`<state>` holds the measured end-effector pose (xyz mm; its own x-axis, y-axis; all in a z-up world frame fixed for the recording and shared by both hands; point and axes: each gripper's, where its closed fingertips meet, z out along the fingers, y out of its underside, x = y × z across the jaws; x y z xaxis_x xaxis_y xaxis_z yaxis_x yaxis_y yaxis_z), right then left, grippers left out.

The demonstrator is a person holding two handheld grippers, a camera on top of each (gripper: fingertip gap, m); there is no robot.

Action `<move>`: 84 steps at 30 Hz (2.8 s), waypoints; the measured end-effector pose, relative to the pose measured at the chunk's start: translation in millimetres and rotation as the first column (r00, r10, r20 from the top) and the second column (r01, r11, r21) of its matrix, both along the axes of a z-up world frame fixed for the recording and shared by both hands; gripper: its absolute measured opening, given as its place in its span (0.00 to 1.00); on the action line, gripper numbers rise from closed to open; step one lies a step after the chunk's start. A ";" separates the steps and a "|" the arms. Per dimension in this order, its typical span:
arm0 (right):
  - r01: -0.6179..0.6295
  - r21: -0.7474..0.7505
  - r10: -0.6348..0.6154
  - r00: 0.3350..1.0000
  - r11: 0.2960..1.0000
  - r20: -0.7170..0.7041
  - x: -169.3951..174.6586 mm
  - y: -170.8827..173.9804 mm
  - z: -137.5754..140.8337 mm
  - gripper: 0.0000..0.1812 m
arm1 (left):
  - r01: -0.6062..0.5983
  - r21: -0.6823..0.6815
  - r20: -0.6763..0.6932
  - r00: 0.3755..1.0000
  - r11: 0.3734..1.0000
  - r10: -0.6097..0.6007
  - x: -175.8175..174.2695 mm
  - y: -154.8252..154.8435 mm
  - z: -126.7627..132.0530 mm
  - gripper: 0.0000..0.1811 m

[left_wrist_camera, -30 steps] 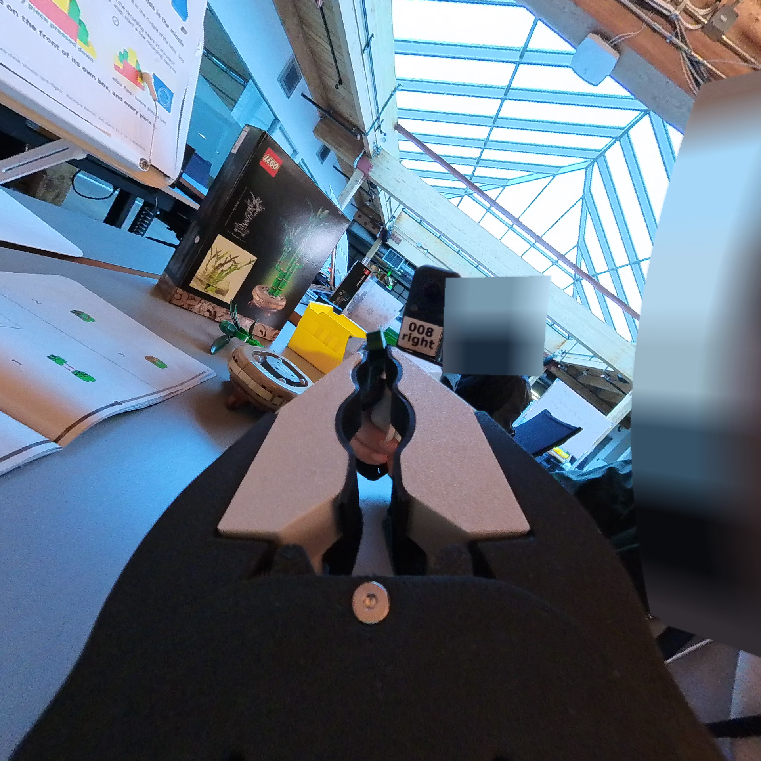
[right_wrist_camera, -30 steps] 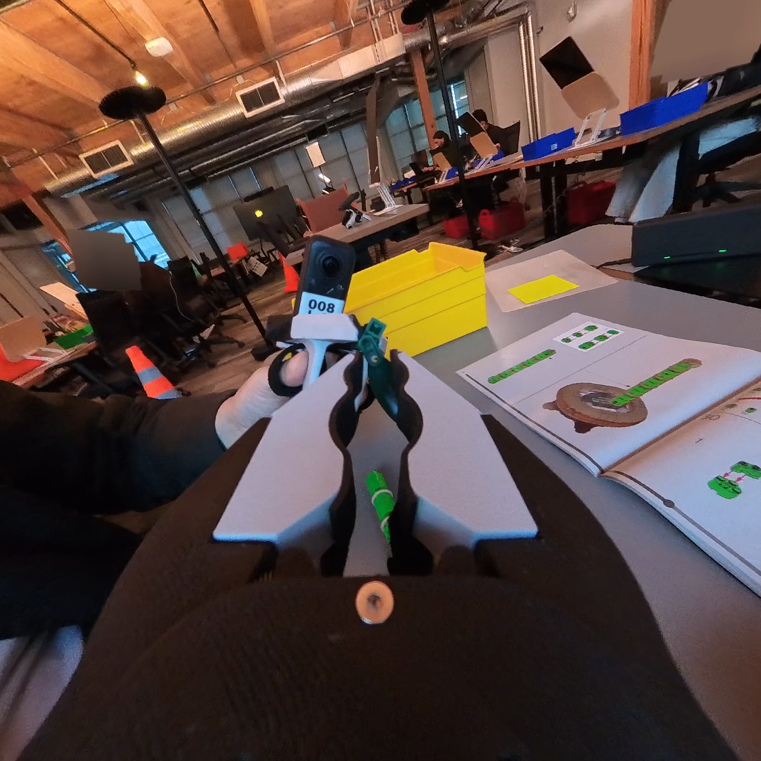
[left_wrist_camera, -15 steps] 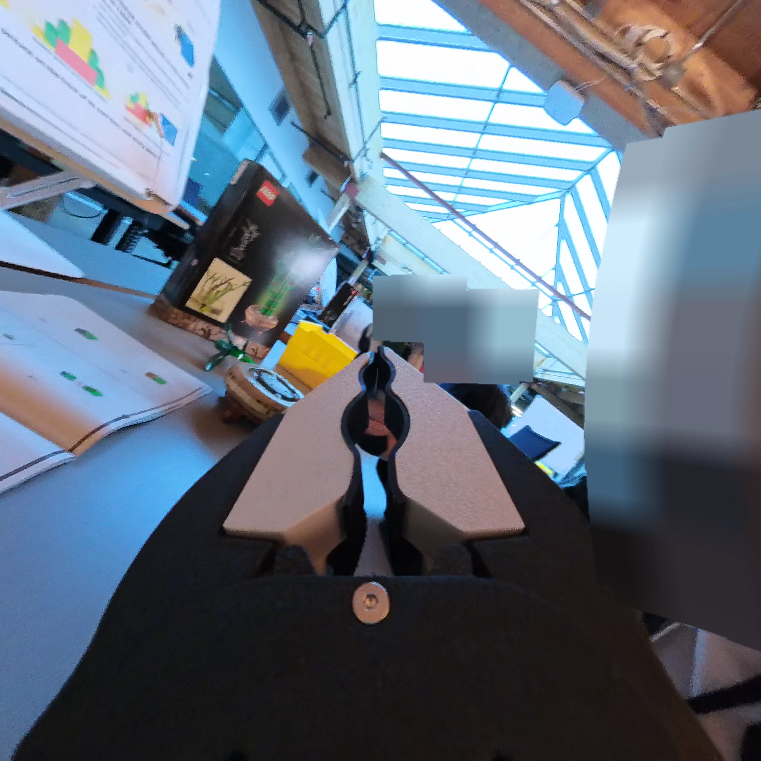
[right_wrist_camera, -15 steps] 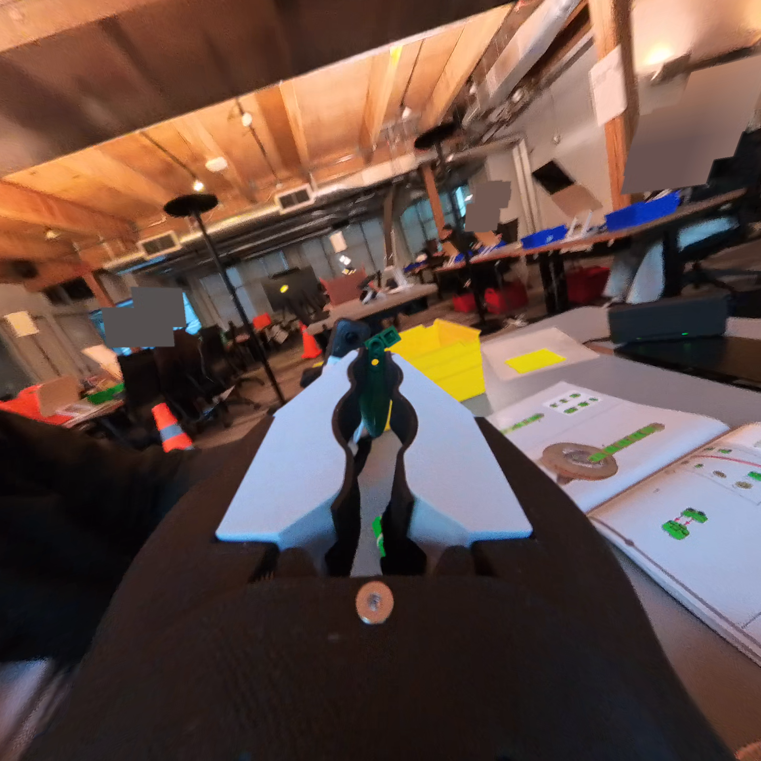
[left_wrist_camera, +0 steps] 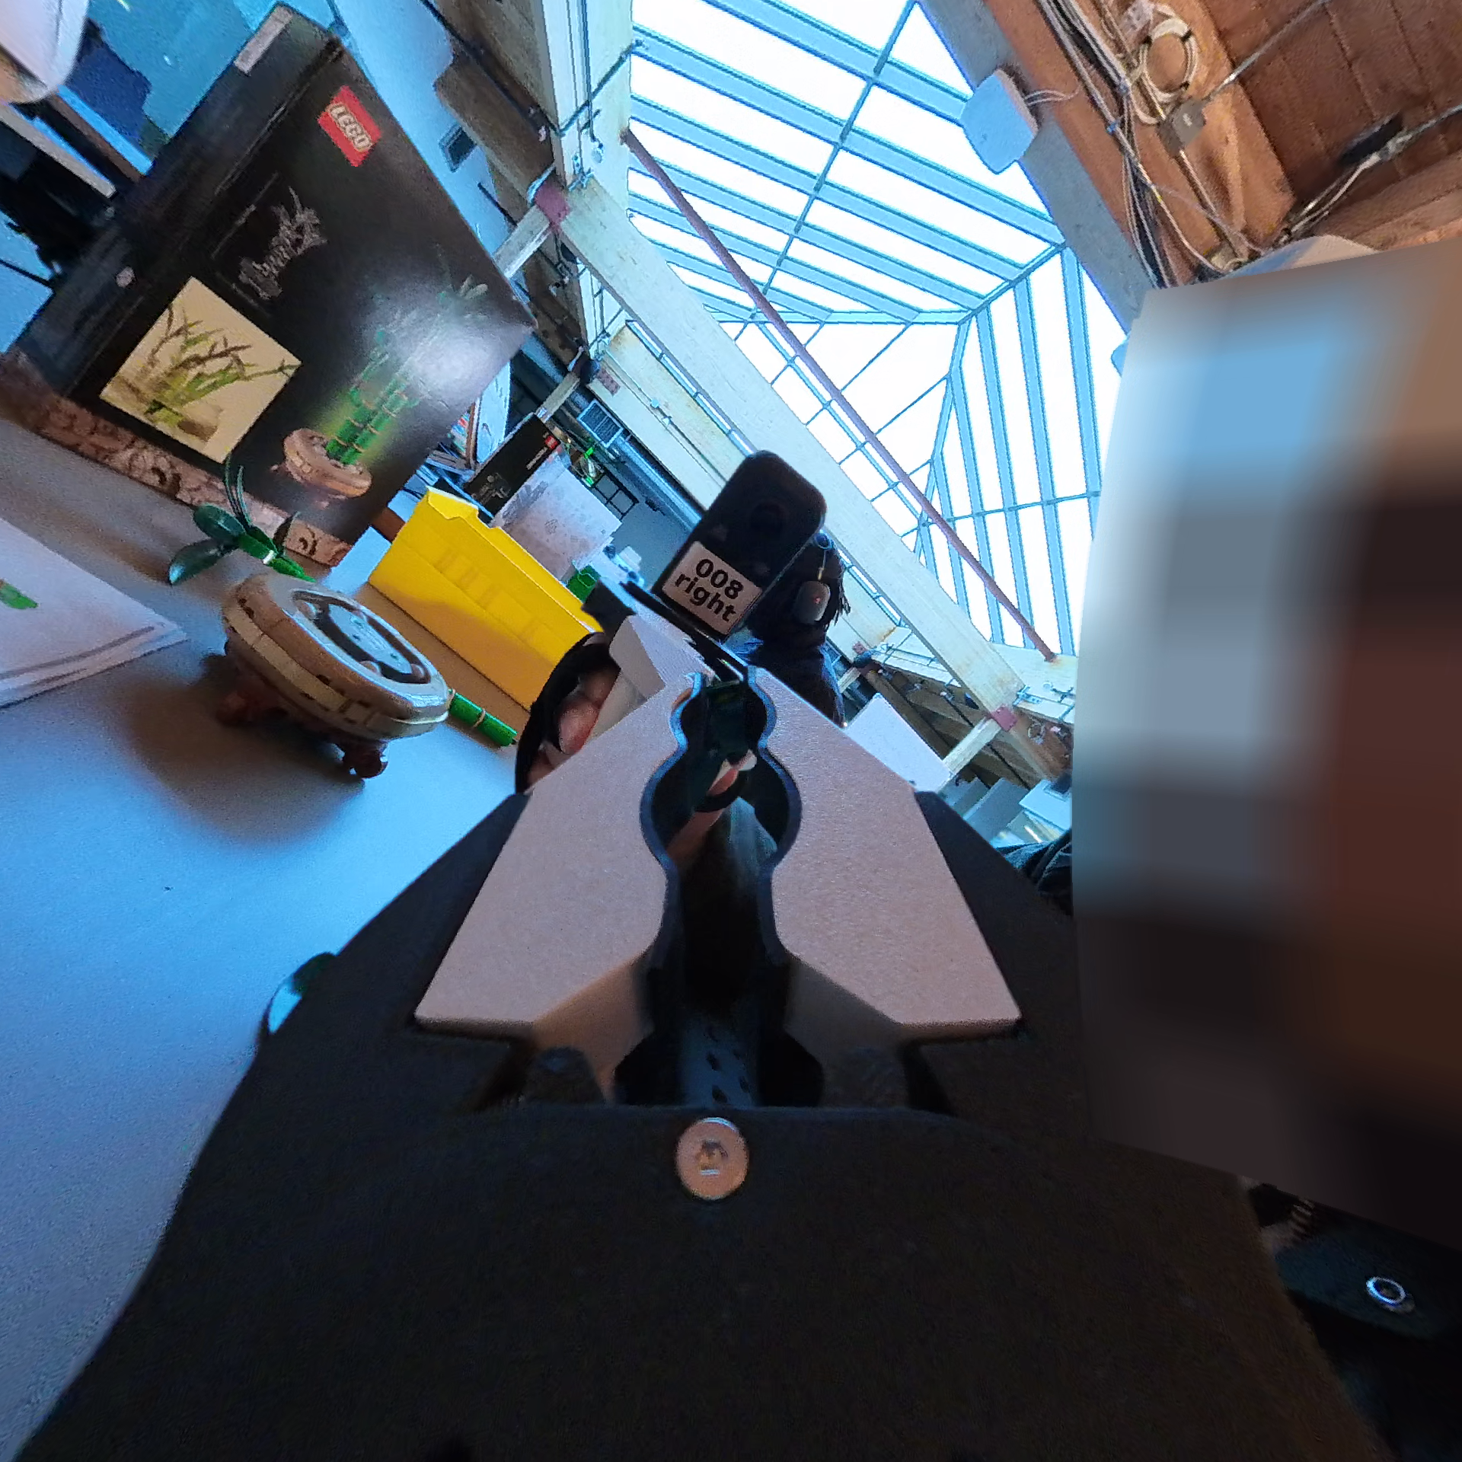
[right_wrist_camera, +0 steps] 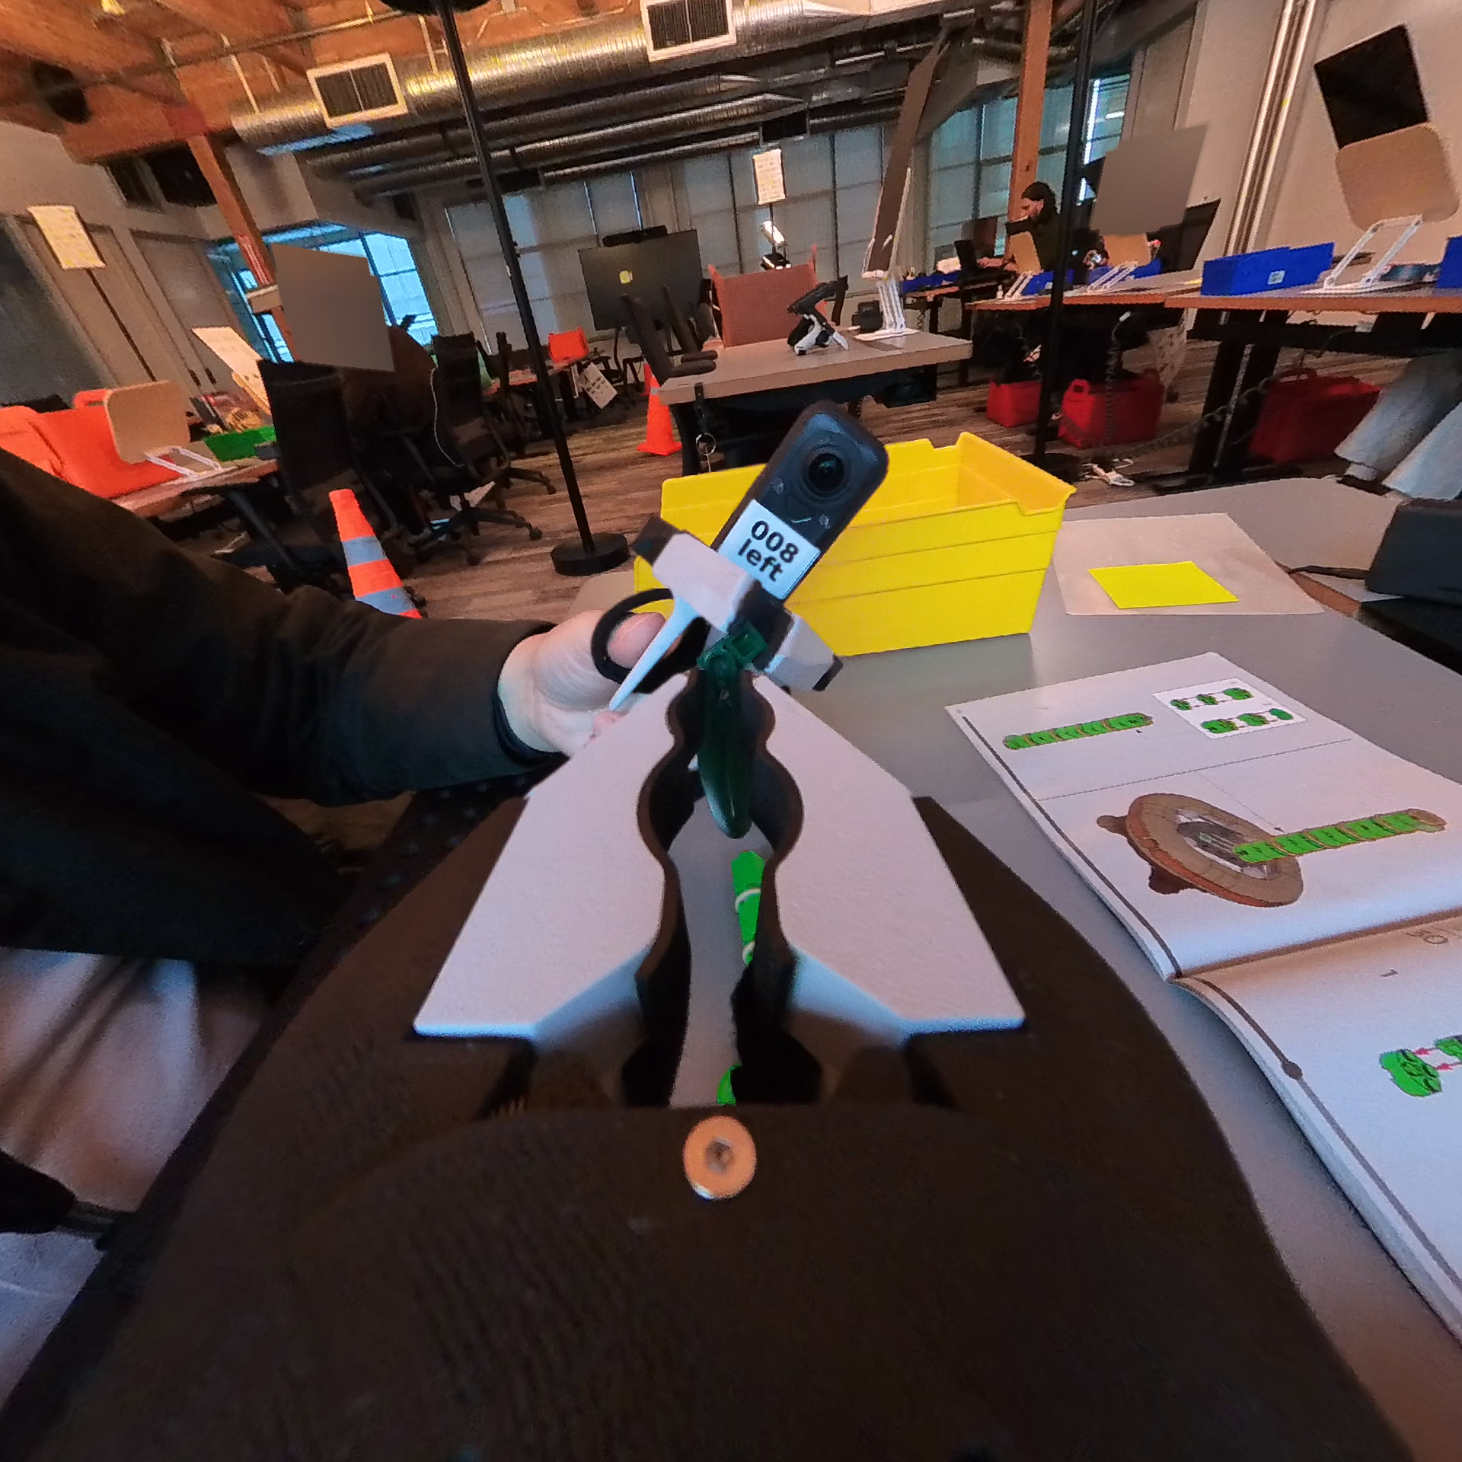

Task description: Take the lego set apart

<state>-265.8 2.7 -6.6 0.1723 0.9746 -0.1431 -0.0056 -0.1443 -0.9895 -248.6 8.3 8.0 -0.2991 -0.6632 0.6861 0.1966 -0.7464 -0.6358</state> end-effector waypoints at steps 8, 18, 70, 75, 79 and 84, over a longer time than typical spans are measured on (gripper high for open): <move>0.017 0.041 -0.018 0.999 0.999 0.030 1.0 2.6 -4.0 0.03 | 0.027 -0.052 -0.008 1.000 0.998 -0.027 0.3 0.7 -3.9 0.03; -0.021 -0.225 0.001 0.996 0.974 -0.087 -0.6 10.9 -4.5 0.04 | -0.230 0.391 -0.157 0.937 0.891 0.311 -2.8 9.4 -6.1 0.03; -0.186 -0.452 0.062 0.960 0.873 -0.274 -0.7 10.7 -3.8 0.03 | -0.122 0.316 -0.220 0.955 0.941 0.198 -7.0 4.3 -10.9 0.03; -0.176 -0.445 0.030 0.949 0.878 -0.315 -0.1 11.7 2.7 0.02 | -0.148 0.291 -0.180 0.962 0.945 0.206 -8.6 5.1 -5.4 0.03; -0.194 -0.450 0.031 0.939 0.872 -0.343 0.4 9.7 6.8 0.03 | -0.144 0.264 -0.152 0.970 0.954 0.189 -8.9 2.8 -1.9 0.03; 0.038 -0.184 -0.053 0.996 0.982 -0.079 1.1 16.2 -5.1 0.04 | -0.171 0.181 -0.171 0.964 0.969 0.202 -7.3 11.1 -11.8 0.03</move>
